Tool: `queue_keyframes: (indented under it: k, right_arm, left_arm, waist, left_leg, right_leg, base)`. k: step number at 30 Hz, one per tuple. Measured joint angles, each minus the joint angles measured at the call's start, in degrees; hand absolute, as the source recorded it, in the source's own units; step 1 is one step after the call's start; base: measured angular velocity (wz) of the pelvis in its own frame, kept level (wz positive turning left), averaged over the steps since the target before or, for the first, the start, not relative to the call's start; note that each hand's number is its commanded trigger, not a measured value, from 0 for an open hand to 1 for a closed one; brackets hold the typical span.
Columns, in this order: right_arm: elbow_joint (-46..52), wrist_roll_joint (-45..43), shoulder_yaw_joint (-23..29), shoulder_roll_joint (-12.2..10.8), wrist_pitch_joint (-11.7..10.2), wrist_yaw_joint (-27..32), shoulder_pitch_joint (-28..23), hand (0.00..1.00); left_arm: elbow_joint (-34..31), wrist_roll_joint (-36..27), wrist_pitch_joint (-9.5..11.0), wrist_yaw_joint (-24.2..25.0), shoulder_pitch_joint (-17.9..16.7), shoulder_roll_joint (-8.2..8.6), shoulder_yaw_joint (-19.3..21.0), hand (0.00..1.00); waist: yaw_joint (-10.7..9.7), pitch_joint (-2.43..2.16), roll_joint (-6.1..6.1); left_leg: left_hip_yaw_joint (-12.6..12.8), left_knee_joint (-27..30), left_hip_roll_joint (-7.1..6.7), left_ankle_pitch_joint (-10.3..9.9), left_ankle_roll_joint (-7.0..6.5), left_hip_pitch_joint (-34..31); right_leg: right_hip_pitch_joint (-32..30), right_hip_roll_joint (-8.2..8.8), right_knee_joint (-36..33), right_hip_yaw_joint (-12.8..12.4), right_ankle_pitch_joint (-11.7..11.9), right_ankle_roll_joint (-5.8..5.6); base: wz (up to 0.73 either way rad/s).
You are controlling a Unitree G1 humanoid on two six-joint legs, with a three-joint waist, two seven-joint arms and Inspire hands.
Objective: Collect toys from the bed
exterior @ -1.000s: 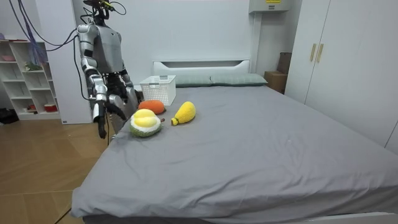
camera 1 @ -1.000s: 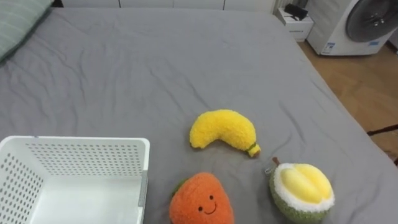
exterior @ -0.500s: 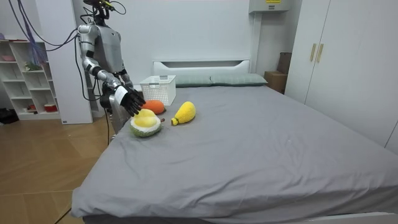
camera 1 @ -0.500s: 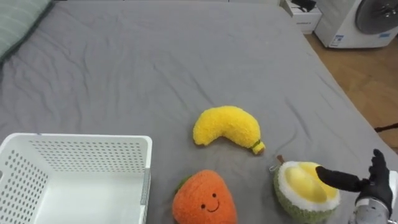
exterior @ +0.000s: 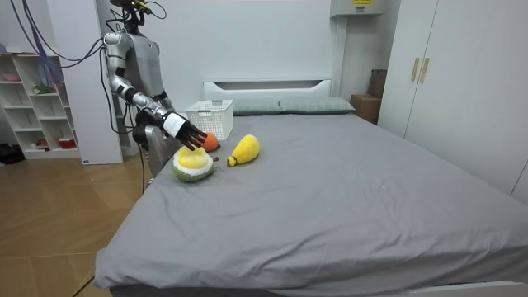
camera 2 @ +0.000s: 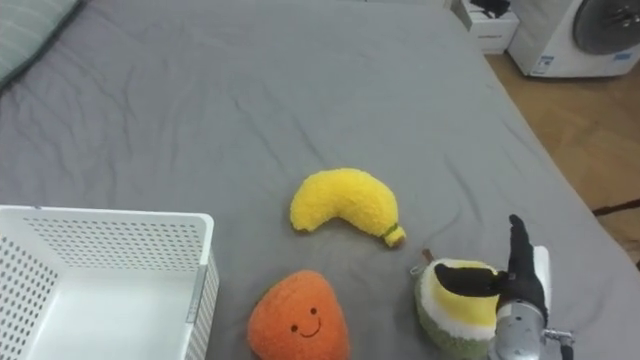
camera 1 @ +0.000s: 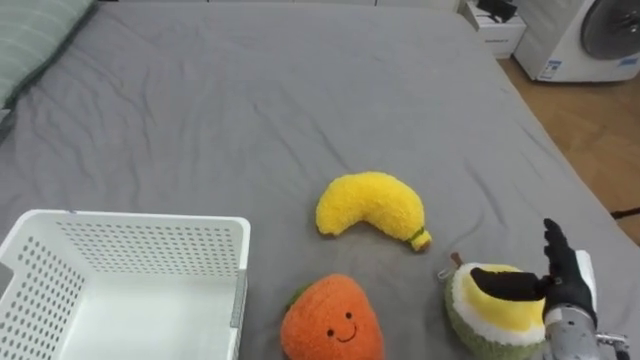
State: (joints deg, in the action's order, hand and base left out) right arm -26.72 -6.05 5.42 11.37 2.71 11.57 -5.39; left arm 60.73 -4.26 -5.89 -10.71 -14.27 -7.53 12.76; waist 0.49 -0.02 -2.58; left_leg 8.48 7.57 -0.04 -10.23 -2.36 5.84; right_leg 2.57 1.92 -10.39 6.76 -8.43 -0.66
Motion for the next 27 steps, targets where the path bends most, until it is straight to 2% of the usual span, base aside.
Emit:
queue_keyframes:
  k: [3,12,18,20,27]
  right_arm:
    - [-3.26,-1.62,-0.81,-0.02,1.31,-2.34,-0.42,0.0]
    - [-11.9,-9.44,-0.5,0.03,0.55,-2.92,0.38,0.0]
    - [-15.64,-17.28,-0.23,0.03,0.47,-2.08,1.97,0.0]
    - [-17.79,-21.63,-0.23,0.03,0.45,-1.36,2.57,0.0]
    - [-24.55,-25.24,-0.27,0.19,0.47,2.24,4.4,0.0]
  left_arm:
    - [-1.19,-0.02,-0.2,-0.07,-0.53,0.01,0.04,0.0]
    - [-1.18,-0.03,-0.03,-1.54,-0.14,0.09,-0.02,0.0]
    - [-1.16,0.61,-0.04,-2.33,0.28,0.08,-0.31,0.0]
    - [-1.14,3.58,-0.1,-2.34,0.25,0.07,-0.28,0.0]
    - [0.02,3.99,-0.02,-2.36,0.55,-0.07,-0.7,0.0]
  waist:
    - [0.12,0.06,-0.44]
    - [0.79,0.09,-0.79]
    - [1.51,0.08,-0.6]
    - [1.66,0.06,-0.6]
    - [2.85,0.04,-0.77]
  left_leg:
    - [-0.31,0.06,-0.05,-0.01,0.0,0.42]
    - [-1.08,0.16,-0.11,0.0,0.03,0.46]
    - [-1.19,0.15,-0.13,0.01,0.06,-0.2]
    - [-1.22,0.13,-0.15,0.02,0.06,-0.15]
    - [-2.35,0.28,-0.34,0.04,0.05,-0.08]
  right_leg:
    - [0.48,0.12,0.02,0.37,-0.07,-0.01]
    - [1.34,0.22,0.72,1.37,0.01,0.02]
    - [1.42,0.23,0.75,1.74,0.0,0.03]
    - [1.44,0.23,0.8,1.74,0.0,0.03]
    - [1.97,0.43,0.83,2.46,-0.02,0.0]
  base:
    - [0.04]
    - [0.04]
    - [0.03]
    - [0.0]
    - [0.04]
